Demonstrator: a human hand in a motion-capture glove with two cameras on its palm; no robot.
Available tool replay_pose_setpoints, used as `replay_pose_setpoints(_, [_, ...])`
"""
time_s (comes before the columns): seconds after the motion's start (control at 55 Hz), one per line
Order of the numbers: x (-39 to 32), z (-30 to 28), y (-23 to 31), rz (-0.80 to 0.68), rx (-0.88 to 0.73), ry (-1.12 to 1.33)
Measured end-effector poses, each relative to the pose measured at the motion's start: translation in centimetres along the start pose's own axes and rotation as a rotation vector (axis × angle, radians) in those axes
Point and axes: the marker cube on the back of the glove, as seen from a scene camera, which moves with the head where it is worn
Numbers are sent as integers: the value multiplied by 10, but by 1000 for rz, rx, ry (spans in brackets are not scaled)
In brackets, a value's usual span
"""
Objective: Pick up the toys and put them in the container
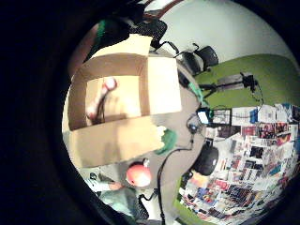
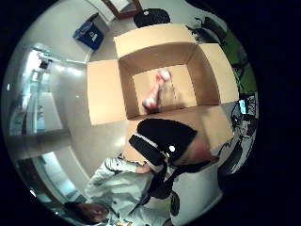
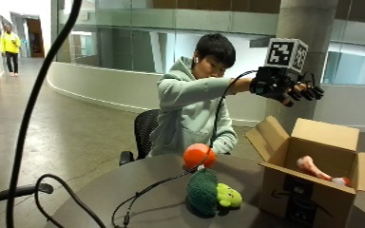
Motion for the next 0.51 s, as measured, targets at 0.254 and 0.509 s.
replay_pose_setpoints(0.254, [75, -1, 30, 56, 14, -63])
replay_pose_setpoints(0.509, [141, 19, 90, 139, 20, -232])
